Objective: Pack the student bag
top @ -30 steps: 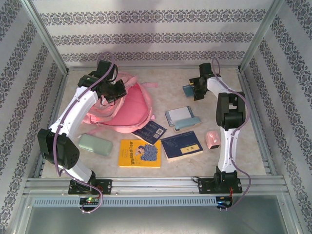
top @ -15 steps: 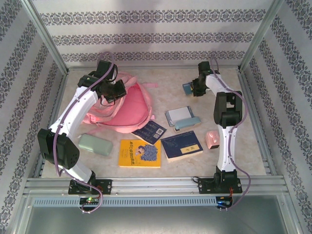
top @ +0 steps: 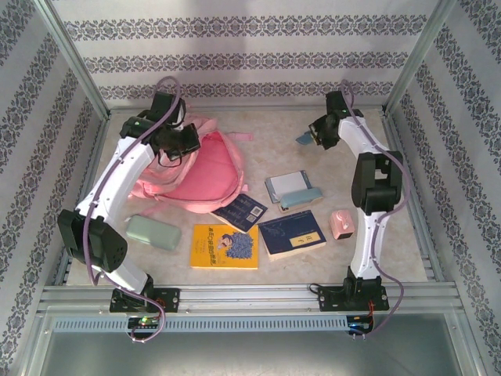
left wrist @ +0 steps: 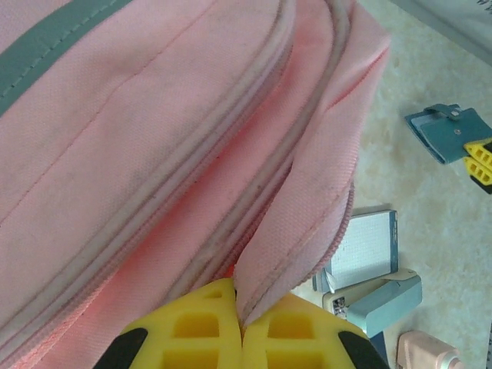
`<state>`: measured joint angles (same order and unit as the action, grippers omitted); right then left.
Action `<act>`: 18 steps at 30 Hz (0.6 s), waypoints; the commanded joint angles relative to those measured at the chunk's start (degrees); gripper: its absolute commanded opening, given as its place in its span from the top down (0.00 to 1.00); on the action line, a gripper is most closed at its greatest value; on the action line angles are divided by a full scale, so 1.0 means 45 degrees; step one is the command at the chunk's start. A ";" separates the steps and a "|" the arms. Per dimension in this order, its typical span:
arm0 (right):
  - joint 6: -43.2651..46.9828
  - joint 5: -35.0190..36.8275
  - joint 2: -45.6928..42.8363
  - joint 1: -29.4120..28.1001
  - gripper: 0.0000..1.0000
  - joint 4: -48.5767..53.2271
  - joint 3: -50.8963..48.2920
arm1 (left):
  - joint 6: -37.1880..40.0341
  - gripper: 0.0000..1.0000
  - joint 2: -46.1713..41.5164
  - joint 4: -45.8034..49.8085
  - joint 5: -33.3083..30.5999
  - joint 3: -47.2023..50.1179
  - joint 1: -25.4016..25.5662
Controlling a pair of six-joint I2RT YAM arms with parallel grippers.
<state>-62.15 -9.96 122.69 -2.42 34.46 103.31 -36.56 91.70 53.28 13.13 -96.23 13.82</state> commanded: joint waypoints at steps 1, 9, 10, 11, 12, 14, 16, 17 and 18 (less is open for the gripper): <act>0.1205 -0.0396 -0.1933 -0.0232 1.00 -0.1250 -0.1279 | 0.0857 1.00 -0.0918 0.0445 -0.0150 -0.1275 -0.0201; 0.1962 -0.2321 -0.4744 -0.1620 1.00 -0.2777 -0.3493 | 0.1541 1.00 -0.1235 0.0915 0.0019 -0.2563 -0.0384; 0.2010 -0.2651 -0.5126 -0.1889 1.00 -0.3031 -0.3687 | 0.1635 1.00 -0.1247 0.0896 0.0128 -0.2670 -0.0414; 0.2015 -0.3020 -0.5491 -0.2183 1.00 -0.3395 -0.3934 | 0.1678 1.00 -0.1256 0.0929 0.0099 -0.2801 -0.0426; 0.2014 -0.3334 -0.5762 -0.2431 1.00 -0.3670 -0.4126 | 0.1676 1.00 -0.1260 0.0946 0.0090 -0.2906 -0.0431; 0.2093 -0.3773 -0.6328 -0.2945 1.00 -0.3773 -0.4311 | 0.1622 1.00 -0.1266 0.0864 0.0235 -0.3039 -0.0467; 0.2161 -0.3840 -0.6951 -0.3507 1.00 -0.3963 -0.4575 | 0.1424 1.00 -0.1229 0.0745 0.0424 -0.3068 -0.0495; 0.2106 -0.3886 -0.7267 -0.3822 1.00 -0.4132 -0.4748 | 0.1290 1.00 -0.1224 0.0671 0.0529 -0.3023 -0.0494; 0.2076 -0.4012 -0.7464 -0.4106 1.00 -0.4299 -0.4858 | 0.1152 1.00 -0.1185 0.0599 0.0621 -0.2985 -0.0525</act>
<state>-54.02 -24.58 93.19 -18.85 19.49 82.78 -30.83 88.75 59.77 13.80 -107.11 12.53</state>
